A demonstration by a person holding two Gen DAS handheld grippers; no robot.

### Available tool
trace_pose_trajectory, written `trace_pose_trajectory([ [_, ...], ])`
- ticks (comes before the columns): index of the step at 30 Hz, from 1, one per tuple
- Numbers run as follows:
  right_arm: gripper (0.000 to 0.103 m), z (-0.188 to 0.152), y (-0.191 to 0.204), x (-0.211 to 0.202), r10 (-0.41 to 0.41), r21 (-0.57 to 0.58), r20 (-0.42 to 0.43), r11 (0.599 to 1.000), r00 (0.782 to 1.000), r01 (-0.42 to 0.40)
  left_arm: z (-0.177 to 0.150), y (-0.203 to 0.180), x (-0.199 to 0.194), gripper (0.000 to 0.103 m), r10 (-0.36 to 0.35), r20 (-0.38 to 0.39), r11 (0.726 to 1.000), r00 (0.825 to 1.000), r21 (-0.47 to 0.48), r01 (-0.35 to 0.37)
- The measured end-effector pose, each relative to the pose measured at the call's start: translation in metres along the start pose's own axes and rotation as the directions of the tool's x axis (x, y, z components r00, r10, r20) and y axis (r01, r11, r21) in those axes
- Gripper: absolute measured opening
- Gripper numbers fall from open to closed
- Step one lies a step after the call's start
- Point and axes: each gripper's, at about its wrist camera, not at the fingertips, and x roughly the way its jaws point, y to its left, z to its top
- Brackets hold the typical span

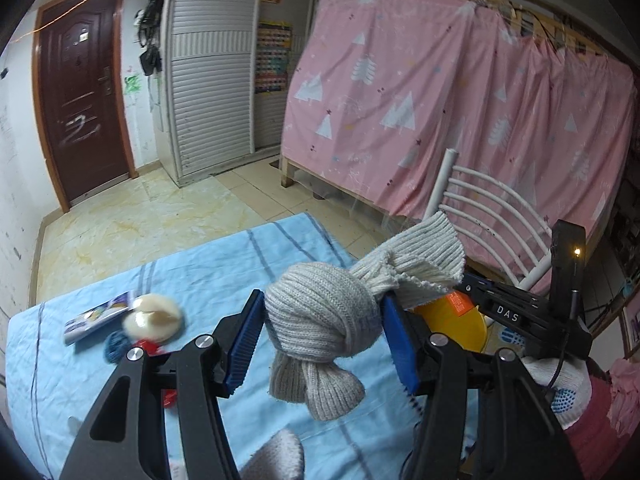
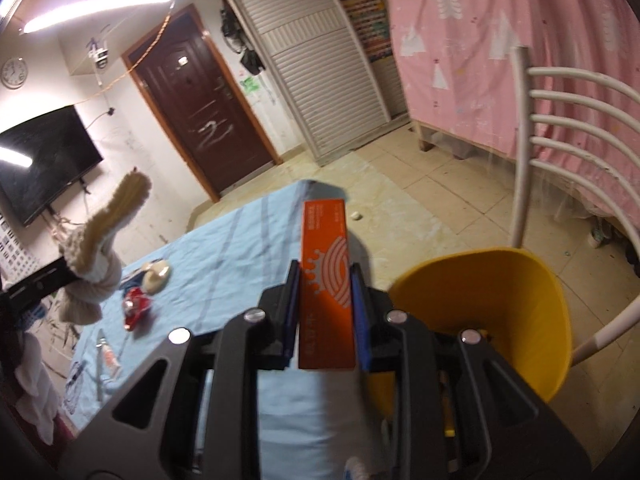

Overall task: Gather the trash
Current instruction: 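Carry the orange box and grey scarf to the yellow bucket and release both, then grasp the clear spoon with the left tool while the right grasps the red candy bag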

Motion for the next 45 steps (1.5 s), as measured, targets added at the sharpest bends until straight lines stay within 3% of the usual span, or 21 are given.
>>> trace_pose_trajectory([
  [9,0.023,-0.001,-0.044,0.006,-0.073,0.029,0.007,0.997,0.997,0.073,0.023,-0.047,0.054,0.049,-0.016,-0.070,0.999,0.997,0.029,0.018],
  [15,0.023,-0.003,-0.079,0.016,-0.141,0.106,0.020,0.985,0.990,0.138,0.044,-0.079,0.094,0.049,-0.009,-0.111,0.999,0.994,0.042,0.014],
  [16,0.026,-0.003,-0.083,0.017,-0.149,0.112,0.021,0.983,0.989,0.146,0.047,-0.086,0.101,0.049,-0.008,-0.117,0.999,0.993,0.049,0.014],
  [17,0.040,-0.004,-0.088,0.016,-0.158,0.122,0.023,0.980,0.987,0.155,0.049,-0.092,0.106,0.049,-0.006,-0.122,0.998,0.993,0.056,0.013],
  [19,0.056,-0.007,-0.096,0.013,-0.164,0.137,0.031,0.978,0.986,0.158,0.053,-0.105,0.118,0.049,-0.008,-0.134,0.997,0.991,0.070,0.018],
  [27,0.058,-0.011,-0.116,-0.002,-0.195,0.163,0.048,0.969,0.980,0.185,0.054,-0.143,0.150,0.058,-0.039,-0.144,0.994,0.989,0.099,0.053],
  [34,0.059,-0.013,-0.115,-0.008,-0.191,0.155,0.048,0.971,0.980,0.182,0.053,-0.136,0.146,0.063,-0.055,-0.146,0.996,0.988,0.057,0.064],
  [45,0.066,-0.002,-0.057,-0.009,-0.119,0.070,0.063,0.991,0.991,0.115,0.051,-0.092,0.100,0.064,-0.058,-0.112,0.998,0.992,-0.007,0.058],
])
